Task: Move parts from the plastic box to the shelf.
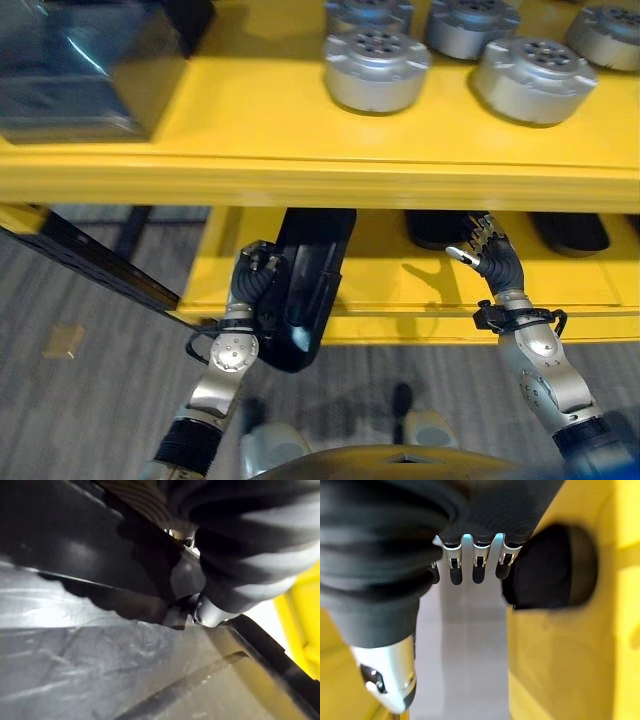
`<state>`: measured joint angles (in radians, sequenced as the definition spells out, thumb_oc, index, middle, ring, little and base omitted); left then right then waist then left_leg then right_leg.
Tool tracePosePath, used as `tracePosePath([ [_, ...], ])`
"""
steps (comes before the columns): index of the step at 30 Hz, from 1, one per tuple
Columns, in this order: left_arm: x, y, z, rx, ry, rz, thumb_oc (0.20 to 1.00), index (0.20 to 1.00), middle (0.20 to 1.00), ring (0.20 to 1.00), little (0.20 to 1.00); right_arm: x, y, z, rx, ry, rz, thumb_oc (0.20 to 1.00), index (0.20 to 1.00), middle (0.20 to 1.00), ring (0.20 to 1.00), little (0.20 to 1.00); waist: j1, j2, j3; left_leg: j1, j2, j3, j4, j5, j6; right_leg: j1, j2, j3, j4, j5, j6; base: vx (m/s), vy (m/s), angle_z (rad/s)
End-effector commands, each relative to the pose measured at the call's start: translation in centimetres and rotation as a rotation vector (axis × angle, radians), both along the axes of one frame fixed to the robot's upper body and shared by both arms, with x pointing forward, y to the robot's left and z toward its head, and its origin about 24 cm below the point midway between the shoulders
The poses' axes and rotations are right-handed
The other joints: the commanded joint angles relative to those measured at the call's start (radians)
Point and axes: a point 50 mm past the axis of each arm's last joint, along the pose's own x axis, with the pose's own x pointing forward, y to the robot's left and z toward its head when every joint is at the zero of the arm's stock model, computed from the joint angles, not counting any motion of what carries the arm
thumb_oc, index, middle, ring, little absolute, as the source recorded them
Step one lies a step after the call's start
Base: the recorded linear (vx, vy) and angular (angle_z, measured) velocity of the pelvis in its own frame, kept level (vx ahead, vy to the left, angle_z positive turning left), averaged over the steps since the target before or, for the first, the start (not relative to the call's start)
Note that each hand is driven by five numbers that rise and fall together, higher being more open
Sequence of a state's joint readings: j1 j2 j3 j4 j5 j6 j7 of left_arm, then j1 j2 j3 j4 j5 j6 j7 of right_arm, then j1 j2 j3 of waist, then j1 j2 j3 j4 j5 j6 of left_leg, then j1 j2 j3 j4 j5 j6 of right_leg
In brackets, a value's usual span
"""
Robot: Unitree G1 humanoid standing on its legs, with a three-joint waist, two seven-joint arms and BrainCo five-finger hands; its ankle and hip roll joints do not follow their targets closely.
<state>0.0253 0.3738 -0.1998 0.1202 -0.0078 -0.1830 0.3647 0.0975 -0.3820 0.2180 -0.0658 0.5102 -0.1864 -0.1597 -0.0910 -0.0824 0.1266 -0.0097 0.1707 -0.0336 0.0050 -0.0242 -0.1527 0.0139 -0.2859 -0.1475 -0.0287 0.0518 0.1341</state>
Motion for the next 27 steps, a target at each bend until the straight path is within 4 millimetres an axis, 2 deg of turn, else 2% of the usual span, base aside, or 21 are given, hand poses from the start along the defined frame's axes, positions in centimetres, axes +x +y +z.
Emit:
tracePosePath([
  [1,0.8,-0.1,4.1,0.060,-0.204,-0.068,0.200,0.200,0.200,0.200,0.200,0.7,0.4,2.5,0.026,-0.134,0.026,1.000,1.000,1.000,1.000,1.000,0.012,0.007,-0.033,0.019,0.026,0.076,-0.017,0.021,0.056,0.028,0.022,0.023,0.082,-0.040,0.053,0.04,0.241,0.21],
  [6,1.6,-0.2,5.2,0.142,-0.254,-0.073,0.200,0.200,0.200,0.200,0.200,0.8,1.2,2.4,0.007,-0.125,0.060,1.000,1.000,1.000,1.000,1.000,0.020,-0.018,-0.038,0.035,-0.024,0.116,-0.031,-0.002,0.086,0.008,-0.028,0.037,0.086,0.017,0.089,0.03,0.171,-0.05],
  [10,3.0,-1.8,6.5,0.161,-0.311,-0.110,0.200,0.200,0.200,0.200,0.200,0.8,1.9,2.2,0.036,-0.116,0.064,1.000,1.000,1.000,1.000,1.000,0.017,-0.036,-0.052,0.059,-0.082,0.137,-0.044,-0.028,0.118,0.009,-0.072,0.051,0.072,0.064,0.110,0.05,0.158,-0.20],
  [13,3.4,-2.2,6.9,0.147,-0.321,-0.112,0.200,0.200,0.200,0.200,0.200,0.8,2.3,2.0,0.046,-0.106,0.075,1.000,1.000,1.000,1.000,1.000,0.016,-0.042,-0.059,0.069,-0.091,0.146,-0.045,-0.038,0.124,0.010,-0.079,0.051,0.070,0.070,0.114,0.05,0.047,-0.24],
  [16,4.2,-3.2,7.4,0.111,-0.341,-0.121,0.200,0.200,0.200,0.200,0.200,0.8,2.9,2.1,0.051,-0.107,0.109,1.000,1.000,1.000,1.000,1.000,0.006,-0.052,-0.066,0.080,-0.083,0.159,-0.023,-0.054,0.126,0.015,-0.070,0.062,0.065,0.077,0.117,0.07,-0.028,-0.13],
  [22,5.6,-4.9,8.0,0.081,-0.354,-0.139,0.200,0.200,0.200,0.200,0.200,1.0,3.2,2.7,0.059,-0.123,0.128,1.000,1.000,1.000,1.000,1.000,-0.009,-0.058,-0.060,0.071,-0.042,0.168,0.049,-0.077,0.110,0.026,-0.044,0.056,0.081,0.007,0.101,0.04,-0.066,-0.10],
  [24,6.0,-5.3,8.4,0.060,-0.366,-0.133,0.200,0.200,0.200,0.200,0.200,1.1,3.3,2.9,0.069,-0.131,0.134,1.000,1.000,1.000,1.000,1.000,-0.012,-0.060,-0.041,0.043,-0.021,0.163,0.101,-0.085,0.101,0.022,-0.033,0.051,0.096,-0.025,0.088,-0.06,-0.118,0.02],
  [25,6.6,-5.7,9.5,0.024,-0.409,-0.116,0.200,0.200,0.200,0.200,0.200,1.1,3.5,3.4,0.066,-0.152,0.140,1.000,1.000,1.000,1.000,1.000,-0.015,-0.063,-0.006,-0.005,-0.006,0.156,0.165,-0.094,0.088,0.008,-0.024,0.039,0.125,-0.052,0.078,-0.10,-0.102,0.04],
  [27,7.0,-6.0,10.3,0.007,-0.436,-0.108,0.200,0.200,0.200,0.200,0.200,1.3,3.5,3.7,0.063,-0.167,0.139,1.000,1.000,1.000,1.000,1.000,-0.017,-0.064,0.019,-0.042,0.004,0.146,0.205,-0.097,0.079,-0.013,-0.019,0.034,0.148,-0.060,0.072,-0.17,-0.091,0.02],
])
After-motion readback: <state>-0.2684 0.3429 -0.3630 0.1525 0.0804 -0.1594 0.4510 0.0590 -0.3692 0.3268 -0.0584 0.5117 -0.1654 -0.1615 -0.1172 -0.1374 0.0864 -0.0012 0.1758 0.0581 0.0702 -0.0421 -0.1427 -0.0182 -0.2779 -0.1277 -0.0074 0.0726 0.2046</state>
